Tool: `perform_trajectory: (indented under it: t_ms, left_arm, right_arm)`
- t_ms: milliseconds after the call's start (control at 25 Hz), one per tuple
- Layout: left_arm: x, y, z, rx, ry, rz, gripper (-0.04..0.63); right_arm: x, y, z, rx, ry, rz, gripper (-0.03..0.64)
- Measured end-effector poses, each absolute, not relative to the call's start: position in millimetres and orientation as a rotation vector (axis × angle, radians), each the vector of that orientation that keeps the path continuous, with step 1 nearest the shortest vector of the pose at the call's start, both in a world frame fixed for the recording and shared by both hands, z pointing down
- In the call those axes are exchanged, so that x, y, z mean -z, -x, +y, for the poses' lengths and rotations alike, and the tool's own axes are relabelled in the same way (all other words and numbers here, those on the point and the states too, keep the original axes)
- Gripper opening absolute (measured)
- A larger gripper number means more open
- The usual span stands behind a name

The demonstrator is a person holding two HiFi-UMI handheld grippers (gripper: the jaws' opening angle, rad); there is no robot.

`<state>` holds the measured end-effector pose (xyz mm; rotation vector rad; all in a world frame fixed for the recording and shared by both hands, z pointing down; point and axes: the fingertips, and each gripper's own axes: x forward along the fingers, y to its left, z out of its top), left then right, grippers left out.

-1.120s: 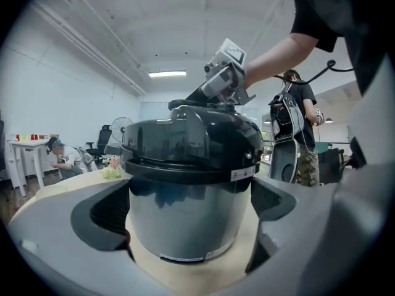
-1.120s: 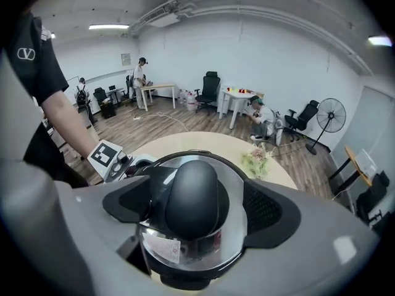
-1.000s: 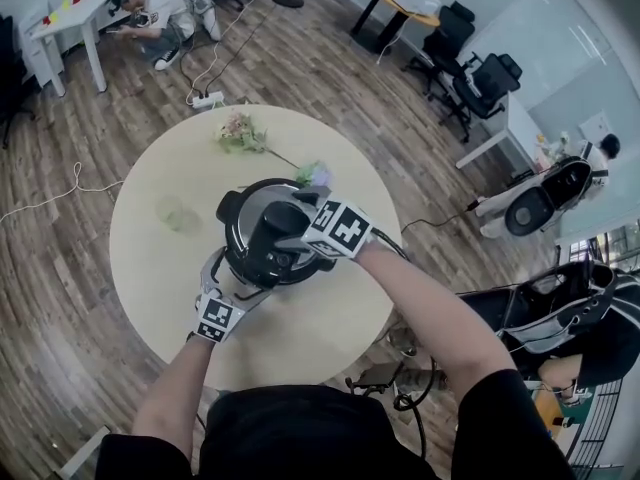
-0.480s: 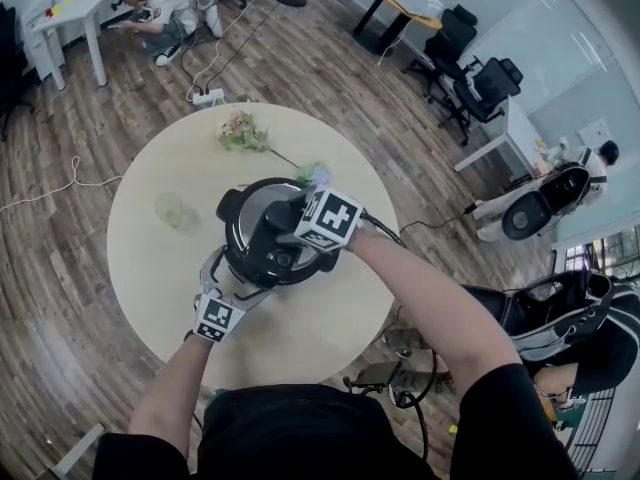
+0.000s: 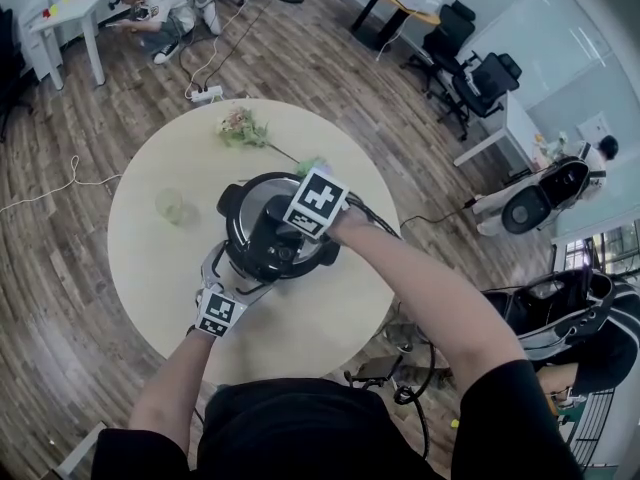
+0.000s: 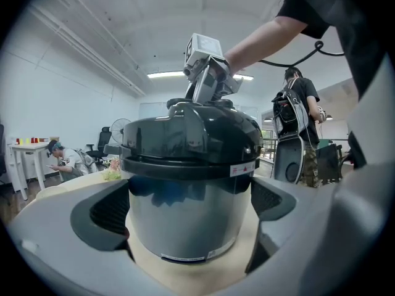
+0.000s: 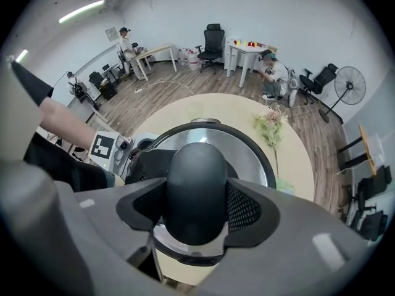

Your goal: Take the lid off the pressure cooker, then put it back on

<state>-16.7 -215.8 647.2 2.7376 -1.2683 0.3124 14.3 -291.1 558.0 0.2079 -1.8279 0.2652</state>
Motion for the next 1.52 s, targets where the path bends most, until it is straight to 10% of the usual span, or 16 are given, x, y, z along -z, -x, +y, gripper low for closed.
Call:
perform_trajectory:
  t_ms: [1520]
  left_arm:
    - [-647.1,16.3,-215.4,-0.341,-2.723,-1.258,0.591]
  right_arm:
    - [-564.3,-18.8,-304.6,-0.731,-0.719,-1.576,0.287]
